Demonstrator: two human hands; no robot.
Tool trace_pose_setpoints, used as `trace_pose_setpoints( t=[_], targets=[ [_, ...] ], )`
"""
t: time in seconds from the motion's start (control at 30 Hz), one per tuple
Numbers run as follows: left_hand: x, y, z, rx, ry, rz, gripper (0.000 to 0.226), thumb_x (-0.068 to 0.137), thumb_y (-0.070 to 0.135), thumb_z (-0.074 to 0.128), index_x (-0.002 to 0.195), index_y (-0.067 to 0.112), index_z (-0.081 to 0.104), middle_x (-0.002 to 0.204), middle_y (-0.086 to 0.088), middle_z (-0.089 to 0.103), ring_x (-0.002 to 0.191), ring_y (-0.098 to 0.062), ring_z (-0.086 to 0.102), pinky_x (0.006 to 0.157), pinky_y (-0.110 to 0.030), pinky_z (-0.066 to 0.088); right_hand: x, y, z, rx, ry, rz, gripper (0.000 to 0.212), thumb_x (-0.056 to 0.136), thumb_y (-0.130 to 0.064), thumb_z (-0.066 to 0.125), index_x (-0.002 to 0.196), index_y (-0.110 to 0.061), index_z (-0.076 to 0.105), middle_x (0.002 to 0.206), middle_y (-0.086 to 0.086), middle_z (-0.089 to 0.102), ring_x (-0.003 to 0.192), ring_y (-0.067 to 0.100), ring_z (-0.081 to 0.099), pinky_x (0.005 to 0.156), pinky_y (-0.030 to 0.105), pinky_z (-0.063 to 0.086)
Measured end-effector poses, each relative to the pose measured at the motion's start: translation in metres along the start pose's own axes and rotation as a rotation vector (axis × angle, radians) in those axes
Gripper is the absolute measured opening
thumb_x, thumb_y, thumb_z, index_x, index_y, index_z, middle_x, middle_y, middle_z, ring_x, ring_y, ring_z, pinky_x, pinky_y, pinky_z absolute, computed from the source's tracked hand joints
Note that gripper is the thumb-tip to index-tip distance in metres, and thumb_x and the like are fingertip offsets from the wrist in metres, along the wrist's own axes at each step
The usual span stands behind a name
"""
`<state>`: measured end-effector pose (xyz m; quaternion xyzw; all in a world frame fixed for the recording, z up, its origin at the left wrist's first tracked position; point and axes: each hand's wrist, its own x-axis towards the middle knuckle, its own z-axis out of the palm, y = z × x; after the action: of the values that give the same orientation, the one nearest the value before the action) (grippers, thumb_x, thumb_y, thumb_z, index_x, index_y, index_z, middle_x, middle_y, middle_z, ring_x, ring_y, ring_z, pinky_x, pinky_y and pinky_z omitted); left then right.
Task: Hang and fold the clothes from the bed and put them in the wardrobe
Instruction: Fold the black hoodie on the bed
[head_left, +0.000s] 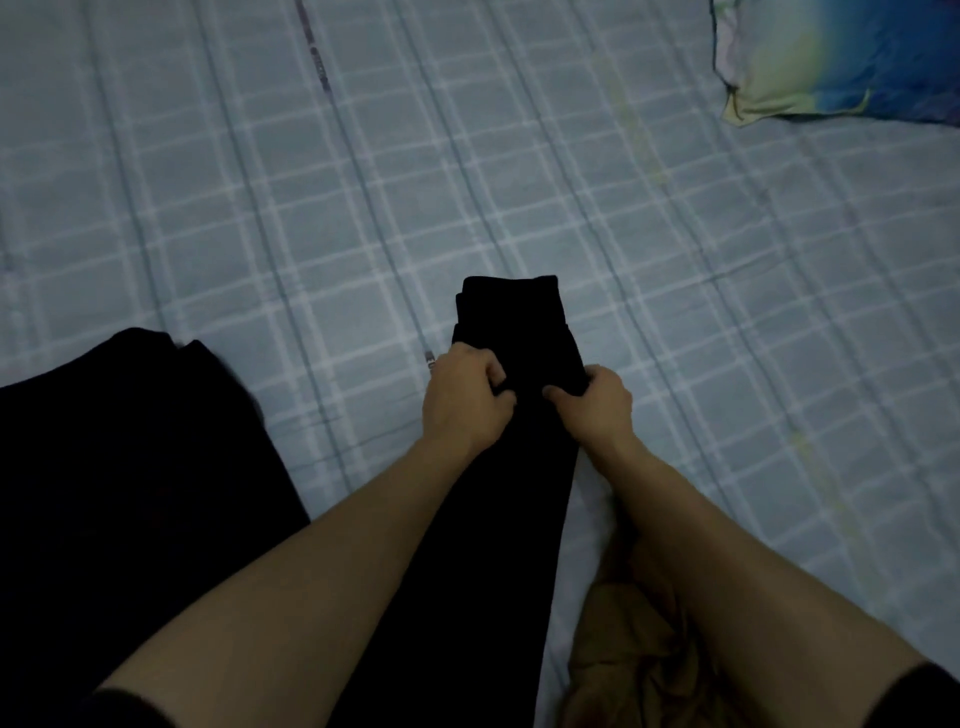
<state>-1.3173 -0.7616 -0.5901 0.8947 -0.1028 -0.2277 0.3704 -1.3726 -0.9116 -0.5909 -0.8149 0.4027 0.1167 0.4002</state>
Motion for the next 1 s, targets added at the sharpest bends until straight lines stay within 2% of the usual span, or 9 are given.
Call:
trace_pose_setpoints(
  t=[0.1, 0.2, 0.33, 0.5, 0.6, 0.63, 0.7, 0.77, 1.0],
  targets=[
    [-0.005, 0.002, -0.001, -0.184, 0.025, -0.079, 0.020, 0.079, 0.011, 0.068, 0.072, 0.020, 0.051, 0.092, -0.004, 0.059, 0.081, -0.013, 0.055, 0.070, -0.008, 0.038, -0.008, -0.010, -0.006, 0.186, 0.029, -0.035, 0.009, 0.088, -0.018, 0.066, 0.091, -0.011, 0.062, 0.083, 0.003, 0.066, 0.077, 0.018, 0.066, 0.061, 0.025, 0.049],
    [-0.013, 0.015, -0.007, -0.482, -0.041, -0.226, 0.014, 0.086, 0.018, 0.063, 0.079, 0.020, 0.051, 0.087, -0.004, 0.061, 0.077, -0.017, 0.059, 0.072, -0.027, 0.046, -0.029, -0.024, -0.003, 0.238, 0.085, -0.219, 0.009, 0.090, -0.017, 0.061, 0.083, -0.015, 0.057, 0.076, -0.001, 0.061, 0.068, 0.011, 0.059, 0.057, 0.021, 0.043],
    [-0.024, 0.046, -0.036, -0.989, -0.106, -0.442, 0.040, 0.080, 0.029, 0.082, 0.108, 0.011, 0.060, 0.097, -0.007, 0.072, 0.085, -0.020, 0.073, 0.070, -0.030, 0.057, -0.058, -0.040, 0.007, 0.203, 0.027, -0.484, 0.022, 0.096, -0.027, 0.050, 0.102, -0.012, 0.064, 0.097, 0.004, 0.061, 0.087, 0.012, 0.060, 0.075, 0.030, 0.051],
    [-0.024, 0.064, -0.072, -0.985, -0.145, -0.485, 0.026, 0.081, 0.011, 0.079, 0.104, 0.002, 0.071, 0.093, -0.017, 0.076, 0.086, -0.029, 0.074, 0.076, -0.034, 0.061, -0.083, -0.048, -0.011, 0.122, -0.018, -0.838, 0.033, 0.098, -0.022, 0.040, 0.110, -0.006, 0.066, 0.115, 0.003, 0.057, 0.106, 0.017, 0.055, 0.092, 0.027, 0.043],
    [-0.025, 0.074, -0.091, -0.970, -0.285, -0.340, 0.019, 0.089, 0.000, 0.066, 0.108, 0.000, 0.069, 0.102, -0.018, 0.074, 0.093, -0.031, 0.072, 0.081, -0.034, 0.060, -0.078, -0.035, -0.032, 0.378, 0.287, -0.610, 0.024, 0.092, -0.015, 0.059, 0.116, -0.016, 0.058, 0.115, -0.001, 0.057, 0.107, 0.015, 0.059, 0.086, 0.036, 0.051],
    [-0.027, 0.077, -0.097, -0.985, -0.357, -0.296, 0.022, 0.090, -0.001, 0.064, 0.111, 0.000, 0.069, 0.106, -0.017, 0.074, 0.098, -0.030, 0.072, 0.086, -0.034, 0.059, -0.075, -0.034, -0.039, 0.567, 0.241, -0.428, 0.038, 0.089, -0.021, 0.068, 0.123, -0.018, 0.052, 0.119, -0.001, 0.057, 0.109, 0.013, 0.061, 0.086, 0.034, 0.054],
    [-0.029, 0.079, -0.107, -1.027, -0.460, -0.247, 0.027, 0.091, -0.002, 0.061, 0.118, -0.001, 0.067, 0.114, -0.016, 0.072, 0.104, -0.028, 0.070, 0.093, -0.035, 0.057, -0.071, -0.036, -0.050, 1.006, -0.139, -0.168, 0.064, 0.084, -0.032, 0.074, 0.137, -0.012, 0.046, 0.129, 0.010, 0.061, 0.118, 0.018, 0.061, 0.092, 0.032, 0.054],
    [-0.028, 0.077, -0.111, -1.076, -0.500, -0.265, 0.029, 0.091, -0.002, 0.059, 0.120, -0.001, 0.066, 0.115, -0.016, 0.072, 0.102, -0.027, 0.070, 0.092, -0.033, 0.057, -0.072, -0.039, -0.059, 1.216, -0.418, -0.021, 0.055, 0.087, -0.028, 0.065, 0.136, -0.005, 0.051, 0.131, 0.016, 0.061, 0.122, 0.027, 0.059, 0.098, 0.036, 0.050],
    [-0.025, 0.053, -0.084, -0.585, -0.404, -0.295, 0.048, 0.073, -0.002, 0.081, 0.115, 0.012, 0.065, 0.106, -0.007, 0.074, 0.090, -0.018, 0.072, 0.071, -0.027, 0.060, -0.050, -0.045, -0.057, 0.934, -0.038, -0.070, 0.018, 0.085, -0.008, 0.071, 0.103, -0.009, 0.070, 0.101, 0.010, 0.075, 0.098, 0.029, 0.071, 0.086, 0.040, 0.057]
  ],
)
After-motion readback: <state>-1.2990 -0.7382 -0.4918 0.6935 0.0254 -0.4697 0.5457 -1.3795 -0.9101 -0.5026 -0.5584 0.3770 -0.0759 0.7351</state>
